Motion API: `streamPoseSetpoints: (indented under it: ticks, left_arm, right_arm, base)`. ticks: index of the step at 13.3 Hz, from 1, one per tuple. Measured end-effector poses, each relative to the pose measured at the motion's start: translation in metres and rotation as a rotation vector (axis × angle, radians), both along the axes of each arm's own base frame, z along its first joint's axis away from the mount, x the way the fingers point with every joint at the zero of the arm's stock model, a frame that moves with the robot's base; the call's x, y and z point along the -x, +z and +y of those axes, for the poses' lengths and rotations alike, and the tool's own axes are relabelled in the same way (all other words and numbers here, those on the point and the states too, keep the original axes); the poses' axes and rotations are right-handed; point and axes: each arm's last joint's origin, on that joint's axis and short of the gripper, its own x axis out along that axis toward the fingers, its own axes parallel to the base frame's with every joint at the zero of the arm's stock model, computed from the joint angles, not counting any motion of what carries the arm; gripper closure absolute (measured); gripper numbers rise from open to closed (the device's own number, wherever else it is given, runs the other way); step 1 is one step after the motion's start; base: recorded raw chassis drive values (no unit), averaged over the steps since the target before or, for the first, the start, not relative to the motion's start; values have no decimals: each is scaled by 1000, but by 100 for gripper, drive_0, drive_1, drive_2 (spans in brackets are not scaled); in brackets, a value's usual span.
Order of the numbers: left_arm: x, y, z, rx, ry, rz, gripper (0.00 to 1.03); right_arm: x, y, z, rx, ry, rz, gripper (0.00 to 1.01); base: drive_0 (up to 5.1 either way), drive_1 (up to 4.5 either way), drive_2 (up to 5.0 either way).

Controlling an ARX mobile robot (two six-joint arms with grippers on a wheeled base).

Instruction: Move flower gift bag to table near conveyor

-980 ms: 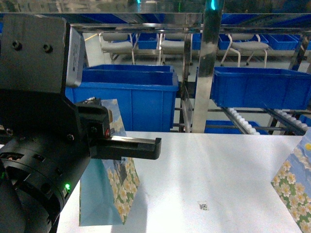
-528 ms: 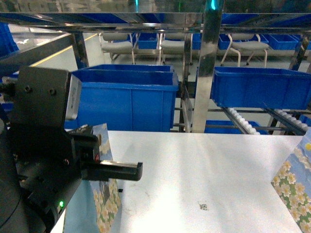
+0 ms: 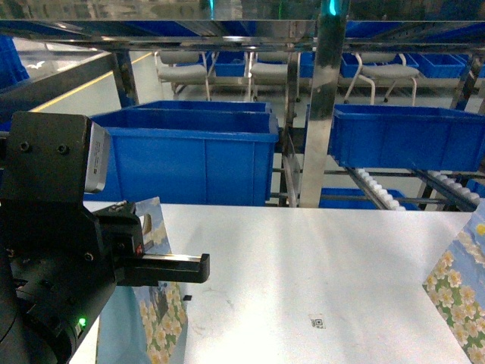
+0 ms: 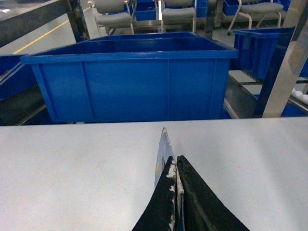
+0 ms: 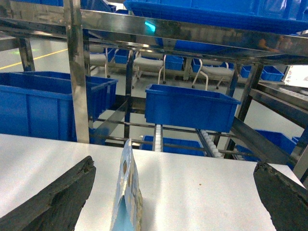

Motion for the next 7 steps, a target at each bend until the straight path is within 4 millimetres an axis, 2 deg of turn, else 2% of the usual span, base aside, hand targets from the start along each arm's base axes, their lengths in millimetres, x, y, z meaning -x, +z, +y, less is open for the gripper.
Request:
streamPoseSetpoints:
  ticks: [3,7]
  left_arm:
    - [11,-3,1,-4,-11,12,101]
    - [37,-7,-2,-17,-31,36,101]
  right_arm:
    - [0,0,0,0,0,0,3]
    - [0,0,0,0,0,0,3]
  base:
    - [0,0,0]
    - [0,0,0]
